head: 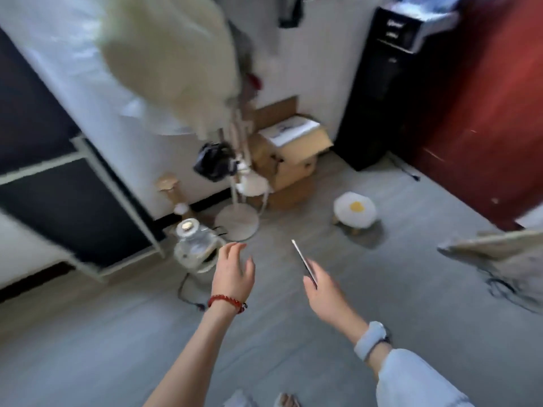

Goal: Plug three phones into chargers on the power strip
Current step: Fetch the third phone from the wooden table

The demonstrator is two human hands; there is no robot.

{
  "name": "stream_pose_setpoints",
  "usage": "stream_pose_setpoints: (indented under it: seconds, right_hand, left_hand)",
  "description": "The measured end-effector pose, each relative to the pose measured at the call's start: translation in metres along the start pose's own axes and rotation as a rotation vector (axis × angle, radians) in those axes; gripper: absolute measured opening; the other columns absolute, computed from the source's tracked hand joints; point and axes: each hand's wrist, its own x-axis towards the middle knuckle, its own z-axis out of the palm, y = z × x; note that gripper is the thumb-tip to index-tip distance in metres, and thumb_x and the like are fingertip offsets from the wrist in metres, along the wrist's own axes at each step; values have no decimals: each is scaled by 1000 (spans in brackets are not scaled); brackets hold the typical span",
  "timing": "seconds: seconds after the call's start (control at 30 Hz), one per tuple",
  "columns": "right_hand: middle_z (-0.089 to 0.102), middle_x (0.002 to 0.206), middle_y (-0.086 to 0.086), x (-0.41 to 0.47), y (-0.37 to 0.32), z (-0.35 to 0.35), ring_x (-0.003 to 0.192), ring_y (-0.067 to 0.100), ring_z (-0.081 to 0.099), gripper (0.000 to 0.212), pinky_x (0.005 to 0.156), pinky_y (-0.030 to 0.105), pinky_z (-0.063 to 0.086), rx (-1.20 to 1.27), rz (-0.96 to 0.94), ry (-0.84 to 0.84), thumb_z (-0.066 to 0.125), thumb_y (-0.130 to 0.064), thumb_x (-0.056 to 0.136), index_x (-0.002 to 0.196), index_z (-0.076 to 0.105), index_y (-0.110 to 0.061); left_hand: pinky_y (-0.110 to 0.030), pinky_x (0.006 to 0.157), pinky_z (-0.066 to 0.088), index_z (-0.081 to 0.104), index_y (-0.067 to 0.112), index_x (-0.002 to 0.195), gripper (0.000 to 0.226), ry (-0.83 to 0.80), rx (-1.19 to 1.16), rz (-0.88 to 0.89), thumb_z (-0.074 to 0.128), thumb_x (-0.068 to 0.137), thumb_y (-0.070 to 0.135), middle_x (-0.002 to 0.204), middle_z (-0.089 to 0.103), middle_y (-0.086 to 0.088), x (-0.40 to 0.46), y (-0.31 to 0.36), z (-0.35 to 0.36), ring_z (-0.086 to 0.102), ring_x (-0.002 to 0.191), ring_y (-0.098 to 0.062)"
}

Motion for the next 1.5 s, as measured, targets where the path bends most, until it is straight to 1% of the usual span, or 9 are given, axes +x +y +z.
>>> stream_pose_setpoints:
  seconds: [0.07, 0.23, 0.47, 0.67, 0.93, 1.07, 1.23, 1.4, 1.5]
  right_hand:
    - [51, 123, 13, 10, 42, -48, 114, 32, 52, 45, 91, 28, 37, -99, 48, 108, 45, -9, 91, 135, 38, -17]
    - [51, 117, 15, 27, 110, -150, 109, 36, 55, 54, 95, 35, 43, -126, 279, 367, 56, -7, 80, 132, 46, -17]
    - [51, 115, 10, 93, 165, -281, 108, 33, 54, 57, 92, 40, 45, -191, 435, 599, 56, -10, 75, 129, 48, -26]
    - [50, 119, 10, 137, 197, -381, 108, 29, 55, 57, 92, 37, 46, -12, 537, 708, 56, -6, 76, 130, 48, -24]
    - [48, 112, 9, 137, 306, -496, 97, 28, 59, 48, 92, 36, 48, 275, 729, 903, 59, -13, 83, 129, 48, -19]
    - [51, 102, 6, 140, 385, -578, 93, 20, 53, 40, 83, 26, 42, 322, 759, 946, 59, -22, 85, 124, 52, -19]
    - [60, 110, 6, 147, 477, -695, 100, 22, 55, 41, 82, 24, 38, 278, 769, 935, 60, -25, 84, 125, 52, -19]
    - [59, 95, 6, 176, 552, -786, 87, 25, 52, 35, 77, 33, 41, 231, 750, 880, 57, -27, 86, 118, 53, -15]
    - [54, 112, 9, 205, 596, -826, 102, 29, 51, 45, 90, 42, 44, 241, 803, 807, 56, -31, 85, 128, 45, -21]
  left_hand:
    - [-25, 92, 35, 53, 6, 115, 30, -104, 22, 75, 53, 86, 13, 122, 49, -15, 23, 36, 47, 50, 112, -26]
    - [-33, 91, 41, 51, 6, 119, 33, -352, 99, 261, 50, 87, 16, 122, 51, -16, 82, 121, 162, 51, 111, -30]
    - [-42, 91, 46, 52, 10, 120, 36, -602, 139, 506, 53, 85, 18, 122, 55, -15, 178, 259, 317, 52, 110, -34]
    - [-39, 98, 41, 52, 10, 120, 35, -750, 180, 626, 51, 87, 21, 126, 54, -13, 223, 361, 424, 48, 117, -31]
    - [-40, 101, 37, 47, 13, 125, 37, -1004, 272, 852, 45, 90, 25, 130, 50, -10, 186, 485, 599, 44, 120, -29]
    - [-40, 100, 38, 46, 14, 125, 37, -1071, 330, 856, 44, 90, 26, 130, 49, -10, 161, 550, 696, 44, 119, -28]
    - [-42, 103, 37, 45, 15, 126, 38, -1121, 408, 732, 43, 90, 25, 134, 45, -10, 142, 634, 812, 41, 123, -27]
    - [-43, 103, 38, 47, 12, 125, 38, -1143, 390, 619, 45, 89, 23, 134, 45, -13, 139, 688, 905, 42, 123, -29]
    - [-41, 103, 38, 48, 10, 124, 37, -1122, 378, 575, 47, 88, 20, 133, 46, -15, 155, 709, 958, 44, 121, -31]
